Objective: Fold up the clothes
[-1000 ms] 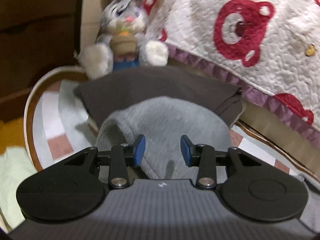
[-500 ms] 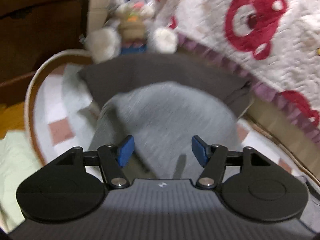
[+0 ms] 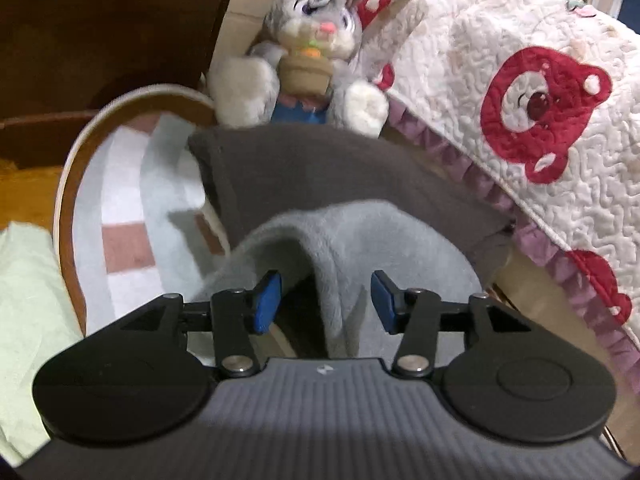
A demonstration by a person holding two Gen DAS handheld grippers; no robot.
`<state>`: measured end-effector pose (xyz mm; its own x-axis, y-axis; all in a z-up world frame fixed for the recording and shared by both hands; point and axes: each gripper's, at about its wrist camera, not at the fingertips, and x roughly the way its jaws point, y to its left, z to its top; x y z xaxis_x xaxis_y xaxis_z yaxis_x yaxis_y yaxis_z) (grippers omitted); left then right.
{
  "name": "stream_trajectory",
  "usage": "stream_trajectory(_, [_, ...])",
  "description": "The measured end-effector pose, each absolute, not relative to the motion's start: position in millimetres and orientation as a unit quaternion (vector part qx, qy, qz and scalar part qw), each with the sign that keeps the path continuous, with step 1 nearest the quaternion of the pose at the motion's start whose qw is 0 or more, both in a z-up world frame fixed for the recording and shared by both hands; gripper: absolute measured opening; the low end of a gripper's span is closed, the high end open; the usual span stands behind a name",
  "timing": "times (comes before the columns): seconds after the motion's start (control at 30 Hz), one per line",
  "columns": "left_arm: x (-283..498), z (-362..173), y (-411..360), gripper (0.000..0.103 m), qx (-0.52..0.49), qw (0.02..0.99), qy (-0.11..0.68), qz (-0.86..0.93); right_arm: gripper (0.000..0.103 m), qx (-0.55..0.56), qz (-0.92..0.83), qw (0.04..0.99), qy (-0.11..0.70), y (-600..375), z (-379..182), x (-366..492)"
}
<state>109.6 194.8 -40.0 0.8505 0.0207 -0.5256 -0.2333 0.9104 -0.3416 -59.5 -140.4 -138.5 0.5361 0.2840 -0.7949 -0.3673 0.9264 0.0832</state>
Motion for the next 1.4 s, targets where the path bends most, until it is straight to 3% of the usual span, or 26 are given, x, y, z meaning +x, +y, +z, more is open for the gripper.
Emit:
stream_trajectory(0.03, [111, -39, 193, 0.026, -0.189, 0.945, 0.260, 0.060, 0.074, -0.046, 0.186, 0.875, 0.444, -141, -138, -60])
stream_trajectory(0.07, [113, -38, 190, 0.007, -0.177, 0.948, 0.257, 0.051, 0.074, -0.046, 0.186, 0.876, 0.443, -141, -138, -60])
stream_trajectory(0.33, [89, -5, 141, 0.005, -0.106, 0.977, 0.185, -0.007, 0.074, -0.011, 0.179, 0.878, 0.443, -154, -136, -61])
stream_trajectory(0.6, [54, 25, 4, 0.005, -0.052, 0.950, 0.182, -0.250, 0.074, 0.228, 0.144, 0.861, 0.432, -230, -135, -59])
stream_trajectory(0.73, [46, 0, -80, 0.008, -0.077, 0.857, 0.296, -0.415, 0.074, 0.298, 0.065, 0.863, 0.403, -282, -133, -75])
stream_trajectory(0.8, [50, -33, -123, 0.019, -0.074, 0.778, 0.388, -0.488, 0.073, 0.313, 0.021, 0.861, 0.400, -303, -135, -84])
stream_trajectory(0.87, [55, -68, -146, 0.020, -0.049, 0.728, 0.466, -0.500, 0.074, 0.326, -0.019, 0.858, 0.397, -322, -139, -94])
stream_trajectory(0.97, [53, -80, -147, 0.023, 0.013, 0.730, 0.478, -0.488, 0.073, 0.295, -0.038, 0.868, 0.398, -318, -135, -101])
stream_trajectory(1.07, [55, -60, -126, 0.042, 0.040, 0.753, 0.443, -0.484, 0.073, 0.263, -0.057, 0.877, 0.398, -314, -130, -107])
stream_trajectory(1.1, [59, -51, -119, 0.043, 0.043, 0.760, 0.435, -0.480, 0.073, 0.252, -0.063, 0.880, 0.398, -313, -129, -110])
stream_trajectory(1.3, [127, -37, -54, 0.045, 0.001, 0.836, 0.404, -0.372, 0.073, 0.124, -0.041, 0.920, 0.370, -278, -93, -83])
stream_trajectory(1.4, [160, -61, -35, 0.037, 0.039, 0.840, 0.425, -0.334, 0.072, -0.050, -0.004, 0.914, 0.403, -234, -90, -58])
